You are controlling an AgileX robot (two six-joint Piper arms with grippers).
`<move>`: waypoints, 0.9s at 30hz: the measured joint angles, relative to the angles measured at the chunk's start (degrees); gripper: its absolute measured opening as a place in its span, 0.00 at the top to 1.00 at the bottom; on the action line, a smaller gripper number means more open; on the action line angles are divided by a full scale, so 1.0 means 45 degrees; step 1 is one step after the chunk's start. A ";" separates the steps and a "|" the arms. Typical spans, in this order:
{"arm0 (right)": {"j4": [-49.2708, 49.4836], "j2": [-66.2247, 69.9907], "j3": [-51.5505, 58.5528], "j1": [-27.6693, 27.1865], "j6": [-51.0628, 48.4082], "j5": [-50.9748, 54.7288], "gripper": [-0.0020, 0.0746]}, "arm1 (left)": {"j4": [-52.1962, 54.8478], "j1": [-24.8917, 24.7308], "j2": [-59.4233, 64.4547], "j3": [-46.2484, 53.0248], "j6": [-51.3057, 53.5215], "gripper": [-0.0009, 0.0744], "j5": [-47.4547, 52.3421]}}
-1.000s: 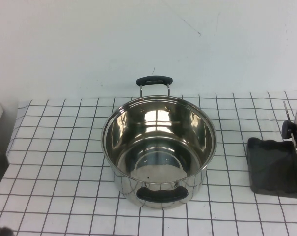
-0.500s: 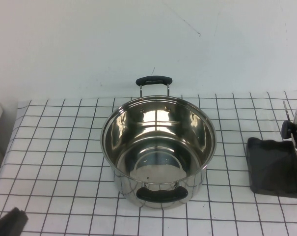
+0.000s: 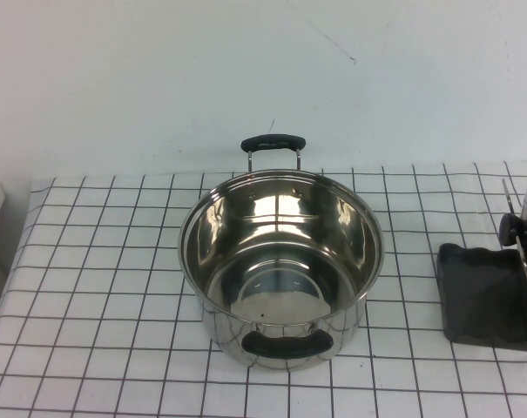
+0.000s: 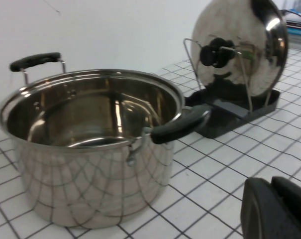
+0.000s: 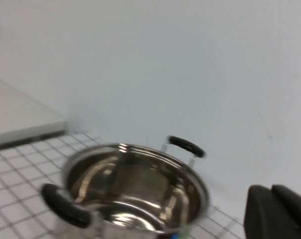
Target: Put pot lid on rack
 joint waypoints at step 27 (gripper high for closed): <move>-1.7697 -0.2933 0.3266 0.0475 1.6521 -0.6479 0.98 | 0.0000 0.0000 -0.0005 0.0000 -0.0024 0.99 -0.2875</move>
